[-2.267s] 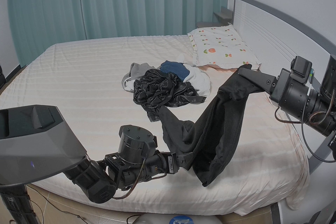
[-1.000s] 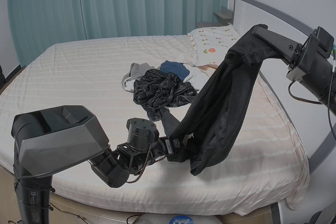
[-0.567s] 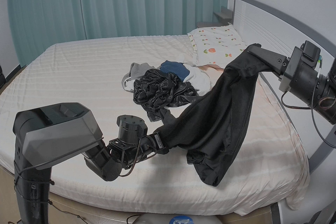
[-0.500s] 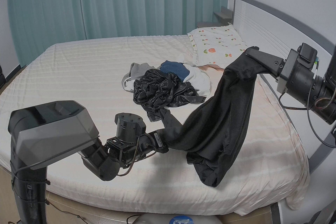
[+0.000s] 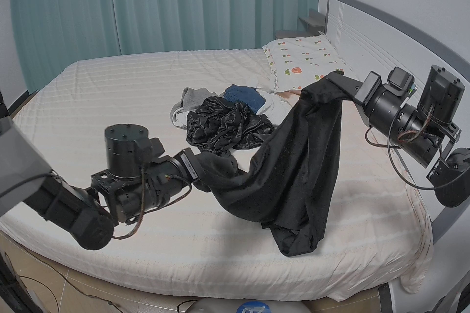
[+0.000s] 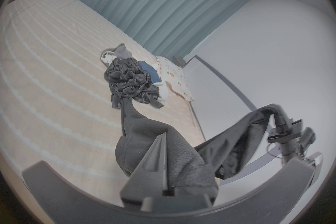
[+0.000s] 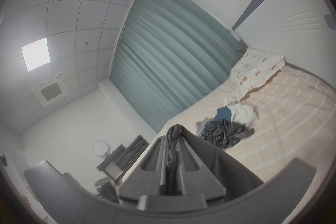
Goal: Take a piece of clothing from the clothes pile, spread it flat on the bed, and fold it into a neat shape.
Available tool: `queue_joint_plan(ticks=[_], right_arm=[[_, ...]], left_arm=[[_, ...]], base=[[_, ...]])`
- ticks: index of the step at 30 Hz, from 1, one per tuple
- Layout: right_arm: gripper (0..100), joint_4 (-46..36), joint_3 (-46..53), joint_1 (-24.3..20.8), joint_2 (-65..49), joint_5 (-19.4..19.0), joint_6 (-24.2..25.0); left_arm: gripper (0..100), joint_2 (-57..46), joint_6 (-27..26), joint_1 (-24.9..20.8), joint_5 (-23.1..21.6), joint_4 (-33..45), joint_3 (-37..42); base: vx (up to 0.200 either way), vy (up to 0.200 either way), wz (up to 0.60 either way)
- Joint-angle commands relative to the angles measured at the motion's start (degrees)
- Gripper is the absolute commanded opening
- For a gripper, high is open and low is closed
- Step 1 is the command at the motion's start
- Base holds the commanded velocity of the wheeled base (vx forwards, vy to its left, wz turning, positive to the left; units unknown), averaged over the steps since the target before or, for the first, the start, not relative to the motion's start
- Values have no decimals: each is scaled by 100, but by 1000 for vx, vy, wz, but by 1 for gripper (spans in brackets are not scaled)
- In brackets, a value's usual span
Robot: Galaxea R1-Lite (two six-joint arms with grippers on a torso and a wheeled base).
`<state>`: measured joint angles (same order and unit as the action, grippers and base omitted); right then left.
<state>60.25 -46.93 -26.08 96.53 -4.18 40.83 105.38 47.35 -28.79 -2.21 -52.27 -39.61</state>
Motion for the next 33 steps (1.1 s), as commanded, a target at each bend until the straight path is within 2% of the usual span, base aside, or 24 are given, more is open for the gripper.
queue_joint_plan(ticks=[1, 3, 8, 16, 20, 25, 33], right_arm=[[0, 49, -26, 59, 156, 163, -75], [0, 49, 246, 138, 209, 146, -48], [0, 242, 730, 103, 525, 146, 92], [0, 1675, 1266, 41, 1343, 216, 479], [0, 1903, 1521, 68, 1554, 225, 611], [0, 2088, 1626, 68, 1580, 225, 637], [0, 2132, 1696, 59, 1527, 242, 637]], left_arm=[[0, -782, 688, 357, 62, 182, 146], [0, -764, 969, 383, -8, 182, 252], [0, -641, 1075, 366, -210, 103, 612], [0, -79, 1110, 331, -333, 15, 621], [0, -8, 1119, 322, -333, 15, 656], [0, -8, 1119, 304, -298, 15, 691], [0, -35, 1488, 313, -254, 7, 595]], base=[[0, 0, 0], [0, 0, 0], [0, 0, 0], [0, 0, 0], [-150, 0, 0], [0, 0, 0], [0, 0, 0]])
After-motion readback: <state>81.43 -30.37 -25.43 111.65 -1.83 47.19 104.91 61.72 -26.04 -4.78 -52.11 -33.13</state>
